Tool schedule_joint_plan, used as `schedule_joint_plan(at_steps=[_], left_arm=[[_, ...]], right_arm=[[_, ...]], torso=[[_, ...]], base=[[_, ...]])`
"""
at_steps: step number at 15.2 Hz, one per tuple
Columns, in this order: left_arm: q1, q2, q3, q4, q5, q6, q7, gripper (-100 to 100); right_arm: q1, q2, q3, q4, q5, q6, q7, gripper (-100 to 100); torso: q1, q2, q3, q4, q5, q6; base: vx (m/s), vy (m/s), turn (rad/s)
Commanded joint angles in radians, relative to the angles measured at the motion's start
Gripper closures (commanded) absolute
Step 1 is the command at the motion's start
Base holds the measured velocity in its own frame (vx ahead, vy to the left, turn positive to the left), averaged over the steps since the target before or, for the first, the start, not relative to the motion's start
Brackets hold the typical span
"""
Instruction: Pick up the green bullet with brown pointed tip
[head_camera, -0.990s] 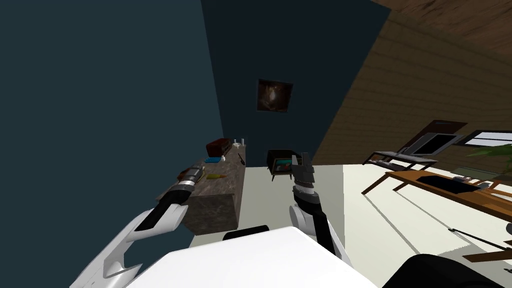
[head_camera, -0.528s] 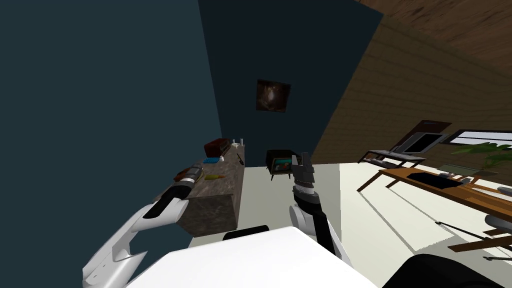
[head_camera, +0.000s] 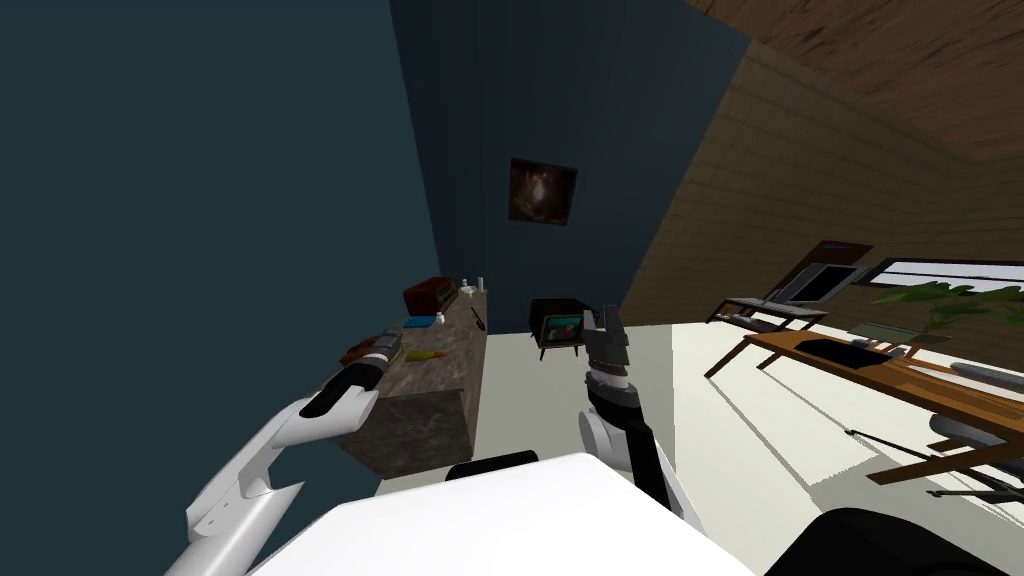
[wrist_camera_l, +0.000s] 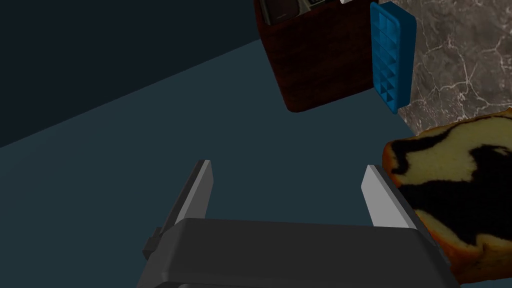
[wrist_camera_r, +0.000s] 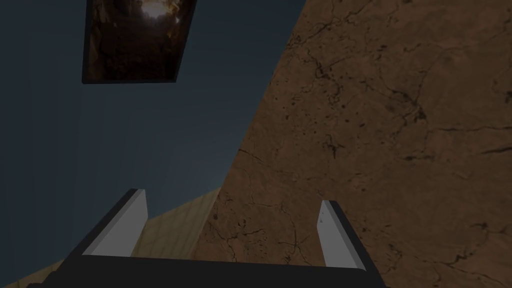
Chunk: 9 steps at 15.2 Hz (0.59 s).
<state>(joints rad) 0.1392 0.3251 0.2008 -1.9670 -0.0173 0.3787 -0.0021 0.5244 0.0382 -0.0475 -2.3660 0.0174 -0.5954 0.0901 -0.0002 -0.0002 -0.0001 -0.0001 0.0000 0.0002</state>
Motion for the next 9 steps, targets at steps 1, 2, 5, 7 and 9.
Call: schedule_joint_plan(at_steps=[1, 2, 5, 7, 9], left_arm=[[-0.025, 0.005, 0.009, 0.021, 0.002, 0.05, -0.002, -100], [-0.025, 0.005, 0.009, 0.021, 0.002, 0.066, -0.002, -100], [-0.053, 0.008, 0.02, 0.044, 0.004, 0.129, -0.005, -100], [-0.08, 0.01, 0.032, 0.067, 0.006, 0.172, -0.008, -100], [-0.108, 0.011, 0.044, 0.09, 0.008, 0.216, -0.011, -100]], right_arm=[[0.0, 0.0, 0.0, 0.0, 0.0, 0.0, 0.0, 0], [0.0, 0.0, 0.0, 0.0, 0.0, 0.0, 0.0, 0], [0.0, 0.0, 0.0, 0.0, 0.0, 0.0, 0.0, 0], [0.0, 0.0, 0.0, 0.0, 0.0, 0.0, 0.0, 0], [0.0, 0.0, 0.0, 0.0, 0.0, 0.0, 0.0, 0]], torso=[[0.0, 0.0, 0.0, 0.0, 0.0, 0.0], [0.0, 0.0, 0.0, 0.0, 0.0, 0.0], [0.0, 0.0, 0.0, 0.0, 0.0, 0.0], [0.0, 0.0, 0.0, 0.0, 0.0, 0.0], [0.0, 0.0, 0.0, 0.0, 0.0, 0.0]], base=[[-0.002, -0.006, -0.057], [-0.002, -0.003, -0.017], [-0.001, -0.005, -0.049], [-0.001, -0.005, -0.052], [-0.001, -0.004, -0.041]])
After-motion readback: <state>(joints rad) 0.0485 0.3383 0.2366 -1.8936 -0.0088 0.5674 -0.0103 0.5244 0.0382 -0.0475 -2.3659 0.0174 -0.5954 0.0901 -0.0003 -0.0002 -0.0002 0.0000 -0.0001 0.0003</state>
